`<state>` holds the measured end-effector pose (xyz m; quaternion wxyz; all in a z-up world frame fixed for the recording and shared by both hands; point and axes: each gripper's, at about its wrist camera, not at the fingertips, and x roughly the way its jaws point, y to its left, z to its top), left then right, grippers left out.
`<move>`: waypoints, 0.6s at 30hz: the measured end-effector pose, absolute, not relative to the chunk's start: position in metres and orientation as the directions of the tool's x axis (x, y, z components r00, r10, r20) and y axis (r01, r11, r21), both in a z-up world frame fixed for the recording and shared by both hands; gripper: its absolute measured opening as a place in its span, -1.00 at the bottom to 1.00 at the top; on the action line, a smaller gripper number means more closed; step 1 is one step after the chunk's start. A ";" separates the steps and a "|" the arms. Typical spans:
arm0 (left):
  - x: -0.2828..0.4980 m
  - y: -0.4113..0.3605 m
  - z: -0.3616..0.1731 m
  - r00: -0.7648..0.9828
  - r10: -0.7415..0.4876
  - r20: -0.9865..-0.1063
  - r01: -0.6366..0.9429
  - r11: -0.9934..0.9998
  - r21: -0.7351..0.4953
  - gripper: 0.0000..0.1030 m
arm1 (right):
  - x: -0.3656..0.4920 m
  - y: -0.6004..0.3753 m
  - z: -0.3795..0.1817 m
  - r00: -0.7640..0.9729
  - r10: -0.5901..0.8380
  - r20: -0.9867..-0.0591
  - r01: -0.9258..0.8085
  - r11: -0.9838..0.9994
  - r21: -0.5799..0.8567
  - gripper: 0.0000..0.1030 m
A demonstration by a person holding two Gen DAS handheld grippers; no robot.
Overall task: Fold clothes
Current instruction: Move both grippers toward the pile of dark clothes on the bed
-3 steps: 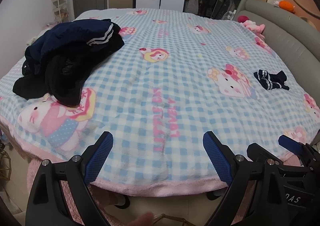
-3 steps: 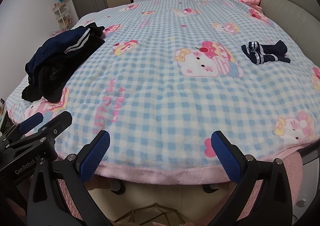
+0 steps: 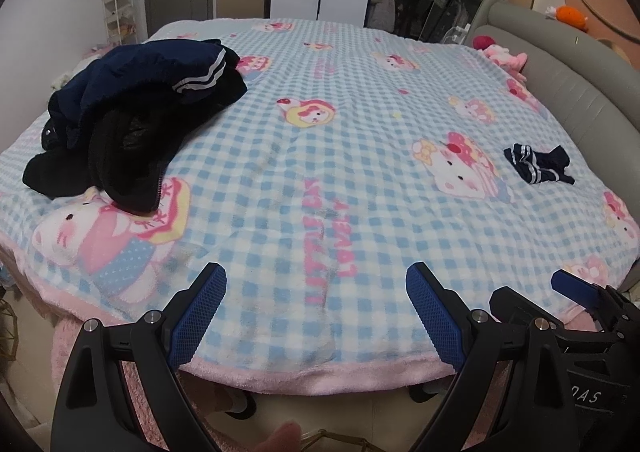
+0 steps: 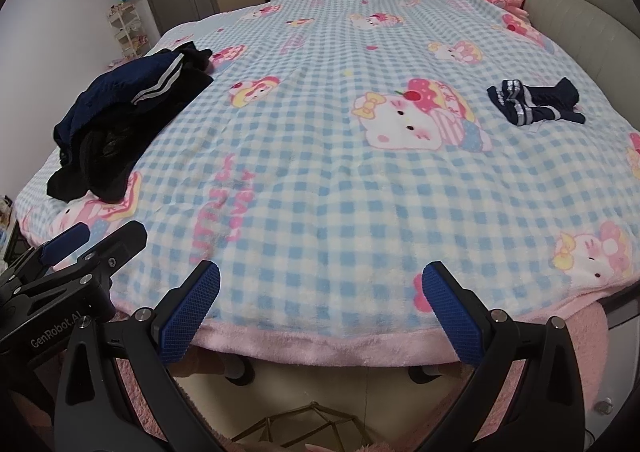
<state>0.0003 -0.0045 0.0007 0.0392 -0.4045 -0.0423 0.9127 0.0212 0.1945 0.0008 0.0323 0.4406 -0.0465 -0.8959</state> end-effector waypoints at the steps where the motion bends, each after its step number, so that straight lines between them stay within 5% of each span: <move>1: 0.000 -0.006 0.001 -0.674 0.117 -0.729 -0.043 -0.992 -0.119 0.81 | 0.019 0.191 0.004 -0.618 -0.104 -0.779 0.029 -0.994 0.110 0.99; 18: -0.045 -0.088 0.060 -0.785 0.151 -0.601 -0.004 -0.971 -0.238 0.81 | -0.040 0.118 0.063 -0.722 -0.257 -0.642 0.266 -0.960 0.086 0.99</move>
